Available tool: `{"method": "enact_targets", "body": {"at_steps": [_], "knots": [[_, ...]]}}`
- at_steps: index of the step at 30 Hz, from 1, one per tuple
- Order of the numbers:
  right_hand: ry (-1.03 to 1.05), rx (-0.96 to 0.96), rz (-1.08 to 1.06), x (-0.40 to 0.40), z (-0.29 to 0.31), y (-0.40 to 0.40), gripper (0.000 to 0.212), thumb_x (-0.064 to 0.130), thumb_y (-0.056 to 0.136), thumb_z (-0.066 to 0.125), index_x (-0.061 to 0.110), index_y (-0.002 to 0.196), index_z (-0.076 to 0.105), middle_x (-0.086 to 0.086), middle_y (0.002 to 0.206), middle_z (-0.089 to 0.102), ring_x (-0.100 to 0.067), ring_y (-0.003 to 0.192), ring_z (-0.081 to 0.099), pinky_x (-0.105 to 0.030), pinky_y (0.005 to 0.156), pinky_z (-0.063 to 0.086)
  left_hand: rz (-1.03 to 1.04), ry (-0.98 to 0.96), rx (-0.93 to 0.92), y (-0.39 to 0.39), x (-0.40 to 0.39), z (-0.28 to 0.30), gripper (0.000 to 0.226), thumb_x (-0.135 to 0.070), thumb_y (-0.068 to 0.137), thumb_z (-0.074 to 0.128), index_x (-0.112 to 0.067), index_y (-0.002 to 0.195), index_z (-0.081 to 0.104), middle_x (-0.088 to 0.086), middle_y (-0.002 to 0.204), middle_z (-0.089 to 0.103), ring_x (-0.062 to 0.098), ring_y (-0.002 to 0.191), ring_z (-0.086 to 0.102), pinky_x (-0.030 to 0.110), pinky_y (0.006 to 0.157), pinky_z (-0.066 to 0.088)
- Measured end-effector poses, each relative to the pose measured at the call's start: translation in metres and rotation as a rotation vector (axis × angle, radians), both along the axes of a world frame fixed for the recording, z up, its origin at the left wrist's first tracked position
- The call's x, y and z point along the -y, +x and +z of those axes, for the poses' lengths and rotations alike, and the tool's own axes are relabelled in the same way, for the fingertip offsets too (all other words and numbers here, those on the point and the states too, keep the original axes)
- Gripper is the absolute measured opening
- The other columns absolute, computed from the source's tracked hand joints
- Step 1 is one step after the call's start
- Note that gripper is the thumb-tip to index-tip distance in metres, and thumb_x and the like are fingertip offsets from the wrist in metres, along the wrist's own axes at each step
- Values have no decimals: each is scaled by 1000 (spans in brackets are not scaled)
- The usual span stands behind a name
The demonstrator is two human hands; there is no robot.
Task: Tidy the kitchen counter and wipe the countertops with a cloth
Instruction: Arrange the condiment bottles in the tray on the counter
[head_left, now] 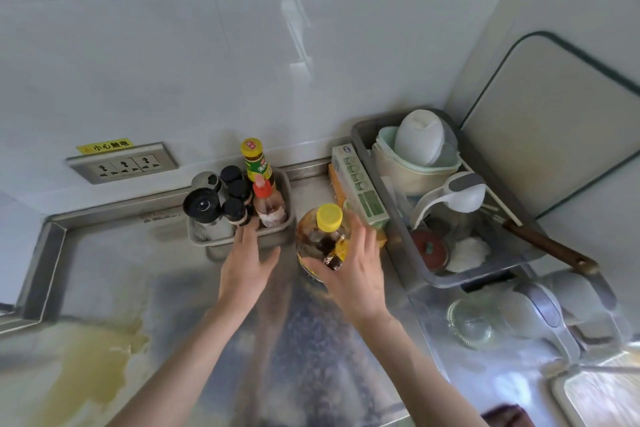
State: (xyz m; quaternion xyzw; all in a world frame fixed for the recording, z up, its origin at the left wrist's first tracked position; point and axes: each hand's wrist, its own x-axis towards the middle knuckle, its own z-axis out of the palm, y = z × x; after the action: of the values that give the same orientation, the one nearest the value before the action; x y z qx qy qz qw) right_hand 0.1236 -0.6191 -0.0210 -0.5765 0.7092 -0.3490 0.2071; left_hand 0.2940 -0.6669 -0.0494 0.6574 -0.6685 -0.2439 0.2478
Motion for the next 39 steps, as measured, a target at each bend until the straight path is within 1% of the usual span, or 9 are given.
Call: {"method": "enact_targets", "body": {"at_steps": [3,8,18,22,25,28,30,36,39], "knots": [[32,149,-47,8,-8,14,96,41,63,80,22,138,23,-4,138,33,-27,130,35,-46,99,43,-43,74,-156,-3,-18,-1,49,-24,83,64,-15,127,44,-1,127,51,12,102,59,30,81,47],[19,311,51,23,-7,-8,87,28,66,81,31,135,29,10,134,36,-13,128,37,-28,100,37,-98,205,-388,-8,-15,13,35,-25,81,67,-23,113,54,-9,117,58,5,98,61,32,89,49],[133,247,260,108,8,-37,90,26,67,81,26,140,29,3,139,41,-9,122,39,-24,100,29,-99,207,-380,-11,15,30,33,-24,82,66,-17,113,57,-6,115,62,6,100,61,25,88,48],[131,281,347,147,13,-34,83,21,66,82,26,134,35,10,126,47,-7,115,44,-31,102,36,-49,169,-268,-5,24,27,34,-22,81,67,-17,114,58,-9,114,59,8,103,58,12,77,39],[139,271,412,172,13,-35,84,18,67,81,25,136,33,7,132,45,-4,116,41,-30,103,33,-87,74,-26,5,21,12,45,-26,81,67,-20,123,53,-7,125,51,11,120,47,10,92,28],[155,294,432,190,9,-39,87,16,67,81,26,137,31,4,137,44,-10,123,41,-35,107,32,-142,169,331,11,21,-6,72,-44,85,56,-27,144,20,-1,154,17,19,143,12,32,114,13],[179,294,456,197,8,-41,87,15,69,80,27,138,29,5,138,43,-8,122,39,-33,105,30,-187,308,454,10,23,-17,81,-51,86,49,-30,146,-2,-3,157,-6,22,144,-7,43,116,4],[244,417,416,207,1,-41,90,13,69,79,37,137,26,2,137,45,-17,124,44,-48,107,35,-233,450,494,6,23,-33,91,-54,85,48,-29,142,-18,-5,152,-26,22,141,-19,48,115,6],[186,315,354,201,-1,-38,94,22,70,78,41,141,19,2,148,30,-18,136,29,-47,113,26,-252,460,487,10,24,-32,89,-52,86,49,-30,143,-16,-7,152,-25,21,141,-19,48,115,7]]}}
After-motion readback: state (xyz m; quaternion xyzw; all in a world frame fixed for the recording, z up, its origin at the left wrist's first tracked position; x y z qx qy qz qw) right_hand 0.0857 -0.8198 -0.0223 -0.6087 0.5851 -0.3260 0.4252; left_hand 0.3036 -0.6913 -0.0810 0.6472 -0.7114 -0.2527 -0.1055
